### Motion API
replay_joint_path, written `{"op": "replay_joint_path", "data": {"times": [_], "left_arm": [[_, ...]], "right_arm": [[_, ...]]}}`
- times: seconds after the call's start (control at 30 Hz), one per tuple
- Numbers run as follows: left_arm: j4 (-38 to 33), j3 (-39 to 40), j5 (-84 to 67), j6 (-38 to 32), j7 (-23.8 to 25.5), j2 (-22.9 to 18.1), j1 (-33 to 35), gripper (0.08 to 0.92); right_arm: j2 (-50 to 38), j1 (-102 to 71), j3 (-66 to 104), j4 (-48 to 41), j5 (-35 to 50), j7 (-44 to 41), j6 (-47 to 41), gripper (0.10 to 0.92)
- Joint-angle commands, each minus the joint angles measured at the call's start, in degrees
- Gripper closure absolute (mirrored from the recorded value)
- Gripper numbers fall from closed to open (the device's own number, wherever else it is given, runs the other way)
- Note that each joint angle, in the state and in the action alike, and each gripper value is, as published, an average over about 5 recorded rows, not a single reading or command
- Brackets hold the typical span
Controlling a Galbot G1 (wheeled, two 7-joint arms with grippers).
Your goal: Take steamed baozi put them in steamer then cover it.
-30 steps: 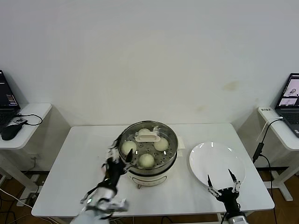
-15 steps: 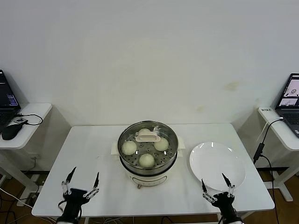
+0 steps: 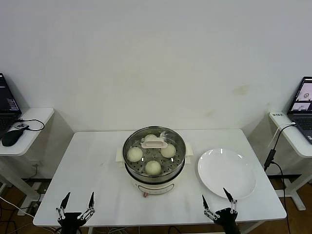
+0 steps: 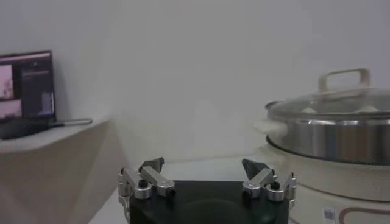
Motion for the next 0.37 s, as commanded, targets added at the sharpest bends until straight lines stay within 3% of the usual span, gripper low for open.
{"op": "replay_joint_path", "data": {"times": [0.03,0.37], "left_arm": [[1.7,-0.2,-3.3,-1.5,0.0,-0.5,1.6,0.177],[2.0,0.3,-2.6,-1.5,0.1,-1.1,1.5,0.177]], "right_arm": [[-0.5,-1.9,-2.1,1.6,2.5,-0.8,-1.5,0.203],[-0.8,-3.8,-3.0,3.0,4.6,-0.2,-3.5,0.203]]}}
